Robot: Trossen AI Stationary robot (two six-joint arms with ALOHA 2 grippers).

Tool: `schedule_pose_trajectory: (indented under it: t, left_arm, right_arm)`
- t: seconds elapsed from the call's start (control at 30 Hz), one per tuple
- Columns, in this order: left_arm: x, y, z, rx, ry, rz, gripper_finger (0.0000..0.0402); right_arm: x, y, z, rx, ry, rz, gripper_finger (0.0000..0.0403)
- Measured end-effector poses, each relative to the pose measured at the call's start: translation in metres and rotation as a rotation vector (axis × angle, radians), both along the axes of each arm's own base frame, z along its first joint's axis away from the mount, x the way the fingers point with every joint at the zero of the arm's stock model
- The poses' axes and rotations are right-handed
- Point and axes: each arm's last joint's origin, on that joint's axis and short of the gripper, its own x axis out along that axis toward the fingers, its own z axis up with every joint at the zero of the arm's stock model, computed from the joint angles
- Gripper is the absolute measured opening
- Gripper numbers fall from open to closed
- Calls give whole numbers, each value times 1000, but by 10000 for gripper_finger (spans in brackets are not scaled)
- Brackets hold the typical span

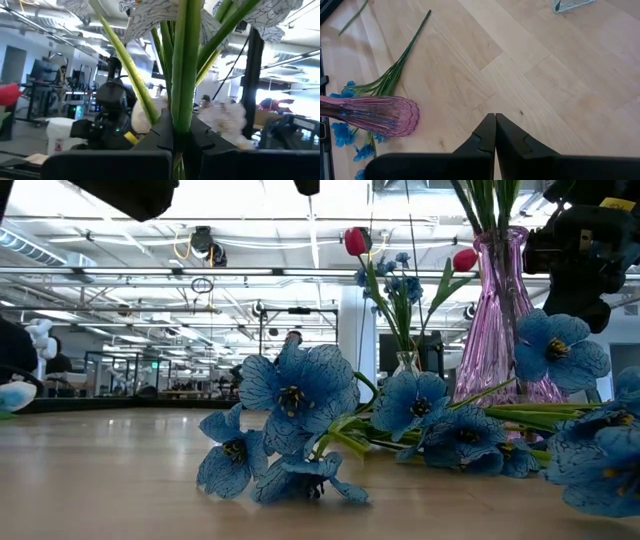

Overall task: Sort flowers into vase by color
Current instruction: Put the white flowers into the violet transparent vase

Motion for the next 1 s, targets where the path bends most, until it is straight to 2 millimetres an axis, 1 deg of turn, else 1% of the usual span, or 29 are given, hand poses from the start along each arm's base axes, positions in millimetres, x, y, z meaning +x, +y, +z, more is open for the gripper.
schedule_pose_trajectory:
  t: [0.23,0.53,0.7,0.8,1.0]
  left_arm:
    - [3,4,-2,19,22,-10,10]
    - [5,3,-6,34,67,-11,10]
    - [8,6,-12,-10,125,-27,10]
    - [10,8,-13,-8,150,-19,10]
    - [16,11,-11,3,184,2,10]
  right_arm:
    - [0,0,0,0,0,0,0]
    - [0,0,0,1,0,-1,0]
    - [0,0,0,1,0,-1,0]
    - [0,0,0,-1,0,-2,0]
    - [0,0,0,0,0,-5,0]
